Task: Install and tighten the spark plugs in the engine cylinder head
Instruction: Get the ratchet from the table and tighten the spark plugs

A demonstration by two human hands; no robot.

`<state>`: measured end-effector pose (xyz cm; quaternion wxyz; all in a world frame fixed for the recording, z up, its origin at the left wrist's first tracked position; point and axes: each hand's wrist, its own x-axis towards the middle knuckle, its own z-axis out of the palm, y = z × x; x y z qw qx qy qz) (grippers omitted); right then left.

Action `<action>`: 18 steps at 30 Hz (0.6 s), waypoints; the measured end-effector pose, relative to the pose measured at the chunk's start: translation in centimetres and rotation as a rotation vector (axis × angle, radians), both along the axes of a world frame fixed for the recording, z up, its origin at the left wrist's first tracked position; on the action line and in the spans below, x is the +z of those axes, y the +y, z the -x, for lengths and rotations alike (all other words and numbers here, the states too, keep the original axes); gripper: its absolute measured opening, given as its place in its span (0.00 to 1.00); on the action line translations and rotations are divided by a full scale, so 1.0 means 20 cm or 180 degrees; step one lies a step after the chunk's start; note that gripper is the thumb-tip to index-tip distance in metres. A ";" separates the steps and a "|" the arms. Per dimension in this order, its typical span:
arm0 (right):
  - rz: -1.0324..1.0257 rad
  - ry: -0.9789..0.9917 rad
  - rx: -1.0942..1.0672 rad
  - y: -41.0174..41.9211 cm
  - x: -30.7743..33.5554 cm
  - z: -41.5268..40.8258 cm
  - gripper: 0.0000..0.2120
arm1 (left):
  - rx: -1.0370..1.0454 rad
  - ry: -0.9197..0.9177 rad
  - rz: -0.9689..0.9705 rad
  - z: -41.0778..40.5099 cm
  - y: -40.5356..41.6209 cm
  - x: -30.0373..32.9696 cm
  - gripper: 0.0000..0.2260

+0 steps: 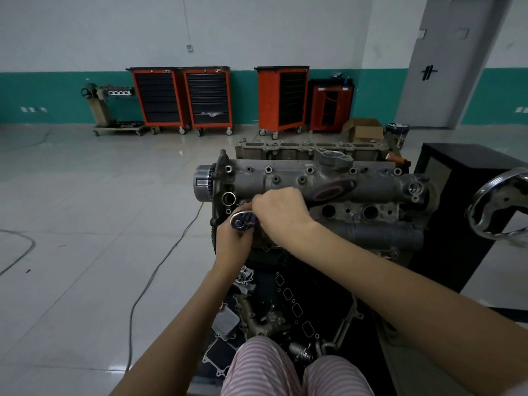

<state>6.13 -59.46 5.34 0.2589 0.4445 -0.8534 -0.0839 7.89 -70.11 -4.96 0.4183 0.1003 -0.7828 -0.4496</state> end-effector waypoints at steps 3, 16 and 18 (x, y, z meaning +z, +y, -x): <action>0.0461 -0.1286 -0.0076 -0.03 -0.10 -0.04 0.14 | -0.0215 -0.0004 -0.0195 -0.02 0.02 0.01 0.17; 0.0005 -0.0438 -0.0165 -0.13 -0.02 -0.03 0.35 | 0.0135 -0.0496 0.0041 -0.05 0.01 0.04 0.19; -0.0009 -0.0807 -0.0255 -0.14 -0.02 -0.02 0.34 | 0.0146 -0.0483 0.0060 -0.04 0.00 0.04 0.19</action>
